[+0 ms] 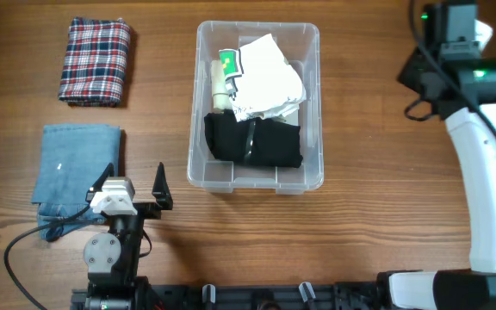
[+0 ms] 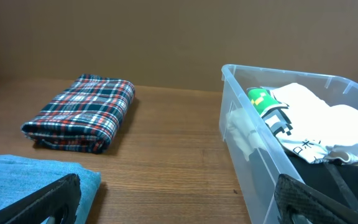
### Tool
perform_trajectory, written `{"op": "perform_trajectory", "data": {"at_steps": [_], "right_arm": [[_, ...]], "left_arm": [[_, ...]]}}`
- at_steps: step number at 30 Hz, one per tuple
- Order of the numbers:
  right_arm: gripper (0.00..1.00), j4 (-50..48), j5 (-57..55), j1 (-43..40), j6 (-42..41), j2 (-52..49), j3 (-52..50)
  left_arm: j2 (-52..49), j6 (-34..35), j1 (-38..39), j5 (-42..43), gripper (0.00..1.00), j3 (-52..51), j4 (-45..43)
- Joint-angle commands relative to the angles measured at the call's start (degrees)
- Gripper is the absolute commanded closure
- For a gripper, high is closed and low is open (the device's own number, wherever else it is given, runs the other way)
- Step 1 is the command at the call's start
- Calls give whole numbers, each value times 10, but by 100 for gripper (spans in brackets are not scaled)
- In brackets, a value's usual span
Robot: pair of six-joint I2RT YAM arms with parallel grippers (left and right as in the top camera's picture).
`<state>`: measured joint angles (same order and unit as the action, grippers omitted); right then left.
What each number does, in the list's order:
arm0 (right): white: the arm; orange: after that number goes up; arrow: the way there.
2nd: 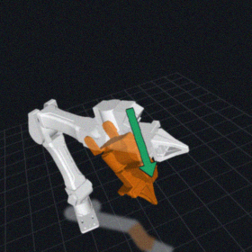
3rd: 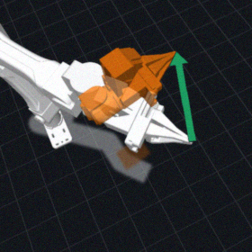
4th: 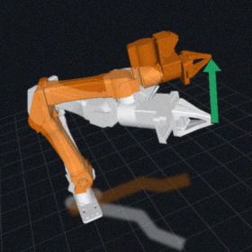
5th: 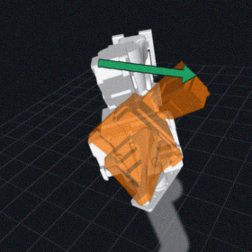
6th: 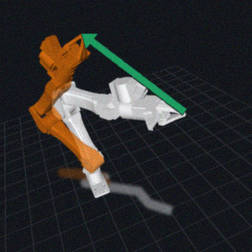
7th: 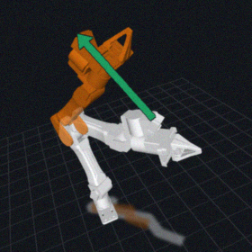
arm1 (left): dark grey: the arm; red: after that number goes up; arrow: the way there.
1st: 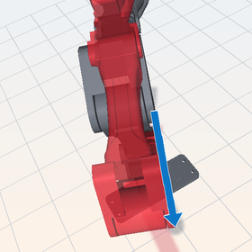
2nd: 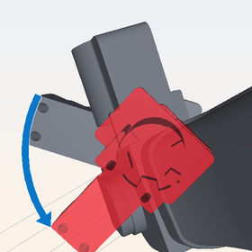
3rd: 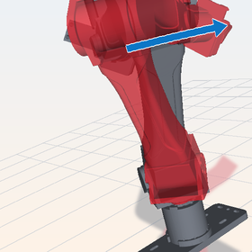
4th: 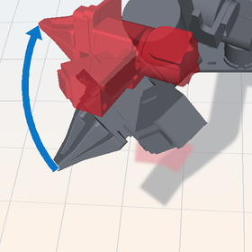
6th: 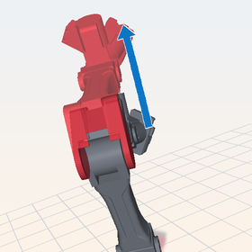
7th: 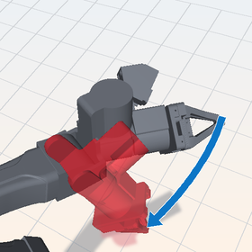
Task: Pack container
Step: 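Open the right gripper and withdraw it to the right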
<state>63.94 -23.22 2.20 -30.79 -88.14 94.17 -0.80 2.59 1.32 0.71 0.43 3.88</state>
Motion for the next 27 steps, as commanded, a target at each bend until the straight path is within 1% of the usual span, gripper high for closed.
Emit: {"op": "perform_trajectory", "data": {"at_steps": [1,5,8,9,10,11,12,13,15,17,18,19,27], "right_arm": [[75,15,-12,-44,-26,-5,-14],[74,8,-11,-79,-28,-5,-44],[74,-16,-12,-93,-28,-5,-78],[73,-22,-12,-95,-28,-5,-87],[71,-27,-12,-96,-28,-5,-92],[62,-33,-12,-97,-28,-5,-100],[46,-37,-12,-98,-28,-5,-106],[35,-41,-12,-98,-28,-5,-110],[30,-56,-12,-98,-26,-5,-127],[21,-72,-12,-98,-26,-5,-141],[9,-78,-11,-98,-26,-5,-146],[0,-81,-10,-98,-27,-5,-148],[0,-89,-7,-98,-26,-5,-149]], "left_arm": [[4,-9,-3,-3,0,-1,3],[4,-9,-3,-3,0,-1,3],[4,-9,-3,-3,0,-1,3],[4,-9,-3,-3,0,-1,3],[4,-9,-3,-3,0,-1,3],[4,-9,-3,-3,0,-1,3],[4,-9,-3,-3,0,-1,3],[4,-9,-3,-3,0,-1,3],[4,-9,-3,-3,0,-1,3],[4,-9,-3,-3,0,-1,3],[4,-9,-3,-3,0,-1,3],[4,-9,-3,-3,0,-1,3],[4,-9,-3,-3,0,-1,3]]}}
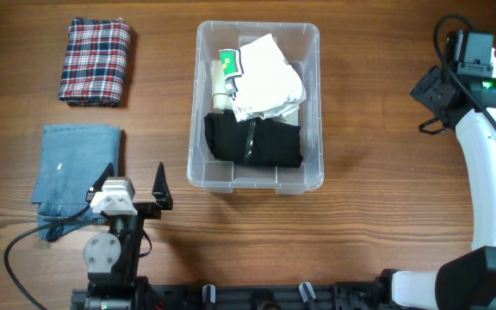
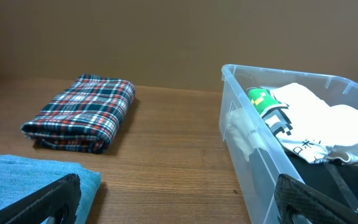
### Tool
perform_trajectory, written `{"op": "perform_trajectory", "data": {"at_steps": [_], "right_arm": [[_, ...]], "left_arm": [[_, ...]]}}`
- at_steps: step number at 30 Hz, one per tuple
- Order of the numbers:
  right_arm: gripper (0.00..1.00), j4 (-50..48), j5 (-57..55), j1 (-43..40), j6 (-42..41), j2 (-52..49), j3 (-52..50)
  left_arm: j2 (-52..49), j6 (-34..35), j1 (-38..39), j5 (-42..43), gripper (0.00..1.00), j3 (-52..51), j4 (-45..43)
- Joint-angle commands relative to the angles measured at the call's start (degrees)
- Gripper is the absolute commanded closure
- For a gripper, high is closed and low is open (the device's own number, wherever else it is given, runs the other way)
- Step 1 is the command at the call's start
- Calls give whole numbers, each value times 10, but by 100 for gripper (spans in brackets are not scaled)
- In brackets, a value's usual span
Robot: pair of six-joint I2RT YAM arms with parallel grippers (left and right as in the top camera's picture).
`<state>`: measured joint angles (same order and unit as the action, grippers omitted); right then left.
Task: Pack container
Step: 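Open the right gripper and withdraw it to the right, then raise the left gripper and move it toward the plaid garment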
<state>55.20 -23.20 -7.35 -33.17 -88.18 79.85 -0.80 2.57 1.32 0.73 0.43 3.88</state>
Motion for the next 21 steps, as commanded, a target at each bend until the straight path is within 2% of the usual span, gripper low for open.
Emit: {"op": "perform_trajectory", "data": {"at_steps": [1,21], "right_arm": [[0,-2,-7,-3,-2,-5,-6],[0,-6,-7,-3,-2,-5,-6]], "left_arm": [[4,-9,-3,-3,0,-1,3],[4,-9,-3,-3,0,-1,3]]}}
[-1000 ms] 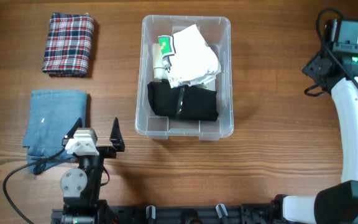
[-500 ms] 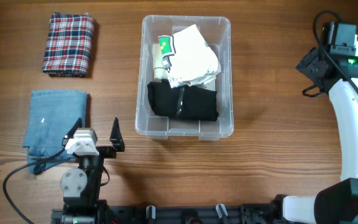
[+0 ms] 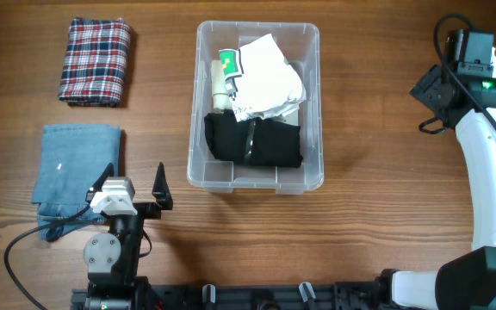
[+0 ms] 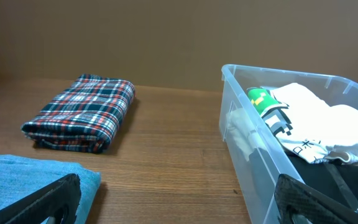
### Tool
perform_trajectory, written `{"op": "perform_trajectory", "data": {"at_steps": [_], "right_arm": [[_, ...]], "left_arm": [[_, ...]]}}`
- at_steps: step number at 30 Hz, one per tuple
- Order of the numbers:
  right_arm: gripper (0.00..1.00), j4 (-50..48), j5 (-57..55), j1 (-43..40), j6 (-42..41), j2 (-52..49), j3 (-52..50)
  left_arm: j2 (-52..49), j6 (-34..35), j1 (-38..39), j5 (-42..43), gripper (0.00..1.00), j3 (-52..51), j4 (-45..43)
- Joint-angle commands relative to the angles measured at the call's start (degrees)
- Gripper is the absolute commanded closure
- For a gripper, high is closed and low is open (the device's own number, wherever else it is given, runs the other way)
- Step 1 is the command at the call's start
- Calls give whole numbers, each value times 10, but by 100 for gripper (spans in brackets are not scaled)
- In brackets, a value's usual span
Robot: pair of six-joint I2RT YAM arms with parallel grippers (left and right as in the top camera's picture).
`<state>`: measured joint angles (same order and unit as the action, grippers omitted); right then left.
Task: Pack container
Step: 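Raise the left gripper and move it toward the plaid garment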
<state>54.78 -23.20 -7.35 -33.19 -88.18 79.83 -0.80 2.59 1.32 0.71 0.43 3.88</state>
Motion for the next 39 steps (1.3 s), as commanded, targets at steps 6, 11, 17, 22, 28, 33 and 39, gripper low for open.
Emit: {"op": "perform_trajectory", "data": {"at_steps": [6,11,17,22,28,33,39], "right_arm": [[0,-2,-7,-3,-2,-5,-6],[0,-2,-7,-3,-2,-5,-6],[0,-2,-7,-3,-2,-5,-6],[0,-2,-7,-3,-2,-5,-6],[0,-2,-7,-3,-2,-5,-6],[0,-2,-7,-3,-2,-5,-6],[0,-2,-7,-3,-2,-5,-6]], "left_arm": [[4,-9,-3,-3,0,-1,3],[4,-9,-3,-3,0,-1,3],[4,-9,-3,-3,0,-1,3],[4,-8,-3,-2,0,-1,3],[4,0,-3,30,0,-1,2],[4,0,-3,55,0,-1,-2],[4,0,-3,78,0,-1,-24]]}}
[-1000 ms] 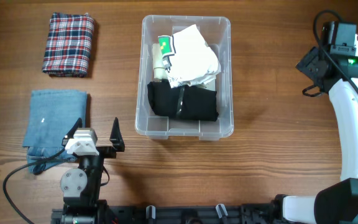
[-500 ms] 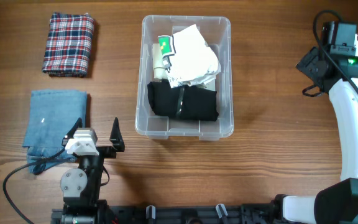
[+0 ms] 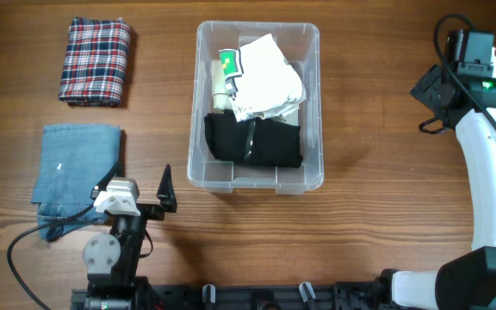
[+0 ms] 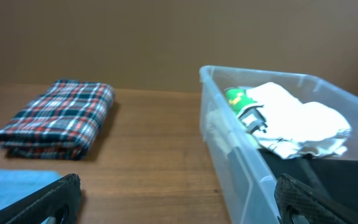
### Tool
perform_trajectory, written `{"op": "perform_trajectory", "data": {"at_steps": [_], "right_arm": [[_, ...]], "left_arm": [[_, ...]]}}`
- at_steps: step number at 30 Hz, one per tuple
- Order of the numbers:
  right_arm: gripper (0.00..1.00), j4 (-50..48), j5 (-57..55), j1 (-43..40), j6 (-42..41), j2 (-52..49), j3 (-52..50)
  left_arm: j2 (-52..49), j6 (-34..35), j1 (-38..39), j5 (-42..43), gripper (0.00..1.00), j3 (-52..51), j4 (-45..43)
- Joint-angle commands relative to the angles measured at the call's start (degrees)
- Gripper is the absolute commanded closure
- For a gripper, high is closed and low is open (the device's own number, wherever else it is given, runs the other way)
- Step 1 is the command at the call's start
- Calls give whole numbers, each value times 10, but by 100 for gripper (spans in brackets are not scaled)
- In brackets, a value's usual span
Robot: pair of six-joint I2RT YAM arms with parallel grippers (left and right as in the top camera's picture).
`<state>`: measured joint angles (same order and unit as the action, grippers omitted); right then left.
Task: Pack container
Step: 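Raise the left gripper and move it toward the plaid garment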
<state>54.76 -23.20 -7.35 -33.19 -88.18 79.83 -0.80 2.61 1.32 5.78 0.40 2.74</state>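
A clear plastic container stands mid-table. It holds a white garment, a folded black garment and a green-printed item. Folded plaid cloth lies far left and folded blue denim near left. My left gripper is open and empty near the front edge, between the denim and the container. In the left wrist view the gripper spans bare wood, with the container on the right and the plaid cloth on the left. My right arm's wrist is far right; its fingers are hidden.
The white right arm runs along the table's right side. Bare wood lies between the container and both cloths, and to the container's right.
My left gripper has shifted slightly right. In its wrist view the container and plaid cloth now sit further left. The jaws are still open. The right arm has not moved.
The right wrist was first at the top right edge, then a little lower and further right, where it has stayed. The left gripper rested open by the denim throughout, then shifted slightly right. The clothes have not moved.
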Motion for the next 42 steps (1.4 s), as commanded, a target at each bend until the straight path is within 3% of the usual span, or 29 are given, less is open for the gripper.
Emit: {"op": "perform_trajectory", "data": {"at_steps": [1,5,11,14,20,26,33,37,42], "right_arm": [[0,-2,-7,-3,-2,-5,-6],[0,-2,-7,-3,-2,-5,-6],[0,-2,-7,-3,-2,-5,-6],[0,-2,-7,-3,-2,-5,-6],[0,-2,-7,-3,-2,-5,-6],[0,-2,-7,-3,-2,-5,-6],[0,-2,-7,-3,-2,-5,-6],[0,-2,-7,-3,-2,-5,-6],[0,-2,-7,-3,-2,-5,-6]], "left_arm": [[4,0,-3,28,0,0,-19],[4,-3,-3,27,0,19,-15],[-34,-97,-3,19,0,89,24],[-98,-115,-3,-30,0,153,70],[-273,-114,-3,-98,0,296,147],[-433,-111,-6,-99,0,435,247],[-484,-111,-6,-91,0,451,254],[-484,-22,-24,-89,0,461,267],[-524,-7,-105,21,0,524,344]]}}
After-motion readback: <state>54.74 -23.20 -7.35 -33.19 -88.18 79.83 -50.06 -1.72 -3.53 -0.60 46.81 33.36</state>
